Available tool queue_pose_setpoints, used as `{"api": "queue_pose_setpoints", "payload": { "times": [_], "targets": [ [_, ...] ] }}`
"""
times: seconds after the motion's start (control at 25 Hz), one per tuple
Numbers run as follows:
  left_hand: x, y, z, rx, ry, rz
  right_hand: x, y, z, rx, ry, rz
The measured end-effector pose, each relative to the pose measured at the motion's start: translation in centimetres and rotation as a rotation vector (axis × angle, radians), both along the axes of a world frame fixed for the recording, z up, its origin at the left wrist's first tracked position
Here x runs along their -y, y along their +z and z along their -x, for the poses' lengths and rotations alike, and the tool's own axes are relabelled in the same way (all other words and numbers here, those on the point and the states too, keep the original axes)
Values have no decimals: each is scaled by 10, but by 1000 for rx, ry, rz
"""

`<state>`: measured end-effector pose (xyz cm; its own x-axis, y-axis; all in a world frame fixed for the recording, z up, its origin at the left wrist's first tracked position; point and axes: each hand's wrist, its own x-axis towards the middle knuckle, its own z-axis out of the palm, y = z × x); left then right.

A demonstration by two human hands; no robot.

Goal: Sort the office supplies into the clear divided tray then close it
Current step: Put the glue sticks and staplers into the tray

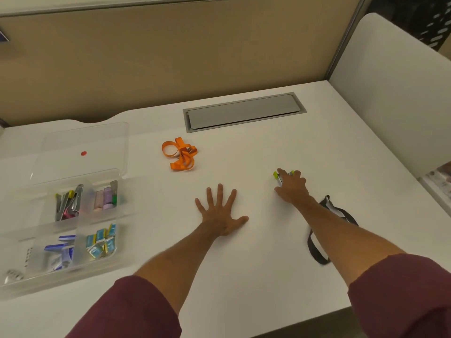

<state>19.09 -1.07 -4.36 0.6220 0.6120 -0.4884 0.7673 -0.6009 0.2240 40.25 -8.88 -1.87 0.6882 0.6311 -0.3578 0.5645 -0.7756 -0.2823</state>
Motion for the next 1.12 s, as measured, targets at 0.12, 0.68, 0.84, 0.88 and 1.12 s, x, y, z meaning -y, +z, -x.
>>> {"api": "queue_pose_setpoints", "payload": {
  "times": [0.12, 0.68, 0.84, 0.88, 1.12],
  "targets": [
    [-1, 2, 0, -9, 3, 16, -2, 0, 3, 90, 24, -22],
    [-54, 36, 50, 66, 55, -51, -63, 30, 111, -40, 142, -217],
    [-87, 51, 106, 78, 116, -124, -104, 45, 175, -55, 224, -216],
    [-95, 55, 124, 86, 142, -141, -116, 49, 193, -60, 242, -219],
    [-140, 69, 224, 147, 249, -194, -175, 67, 288, -55, 378, -288]
  ]
}}
